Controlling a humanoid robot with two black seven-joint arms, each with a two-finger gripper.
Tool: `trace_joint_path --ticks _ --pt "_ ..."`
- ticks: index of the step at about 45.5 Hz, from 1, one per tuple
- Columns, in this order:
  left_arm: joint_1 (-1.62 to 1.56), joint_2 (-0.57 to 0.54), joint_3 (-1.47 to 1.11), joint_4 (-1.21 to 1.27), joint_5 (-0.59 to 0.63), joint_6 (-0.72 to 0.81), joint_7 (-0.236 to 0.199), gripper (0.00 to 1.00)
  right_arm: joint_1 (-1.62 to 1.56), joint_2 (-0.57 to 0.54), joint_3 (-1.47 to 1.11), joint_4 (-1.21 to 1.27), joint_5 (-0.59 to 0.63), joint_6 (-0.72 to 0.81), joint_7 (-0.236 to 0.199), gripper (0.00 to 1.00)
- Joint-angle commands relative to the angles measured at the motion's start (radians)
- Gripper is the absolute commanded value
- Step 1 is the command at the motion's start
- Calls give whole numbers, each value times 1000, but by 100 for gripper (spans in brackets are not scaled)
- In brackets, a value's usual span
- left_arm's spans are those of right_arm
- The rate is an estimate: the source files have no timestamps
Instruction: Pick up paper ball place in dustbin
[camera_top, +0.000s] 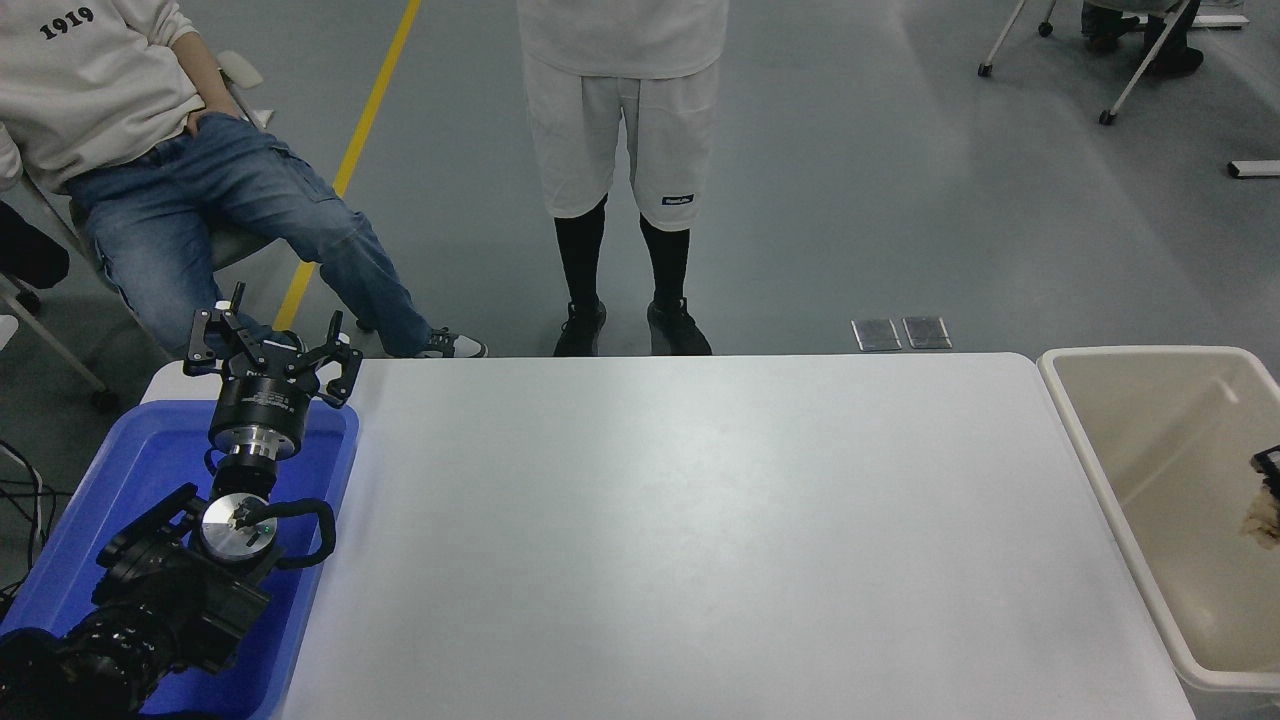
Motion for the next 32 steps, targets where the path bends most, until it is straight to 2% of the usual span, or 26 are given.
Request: trace_joint_path --ticks 1,18,24,27,32 --pt "0 0 1 0 0 0 1 99 -7 55 1 -51 23 -22 0 0" --pt "0 0 -1 0 0 0 0 99 -15 57 -5 -52 23 -60 2 0" --pt "0 0 -1 1 0 0 0 99 -19 63 -7 -51 23 -138 2 28" --pt "0 0 1 0 0 0 0 99 -19 67 -7 -51 23 -169 2 45" --pt "0 0 -1 0 0 0 0 99 -22 74 -7 -51 23 -204 2 60"
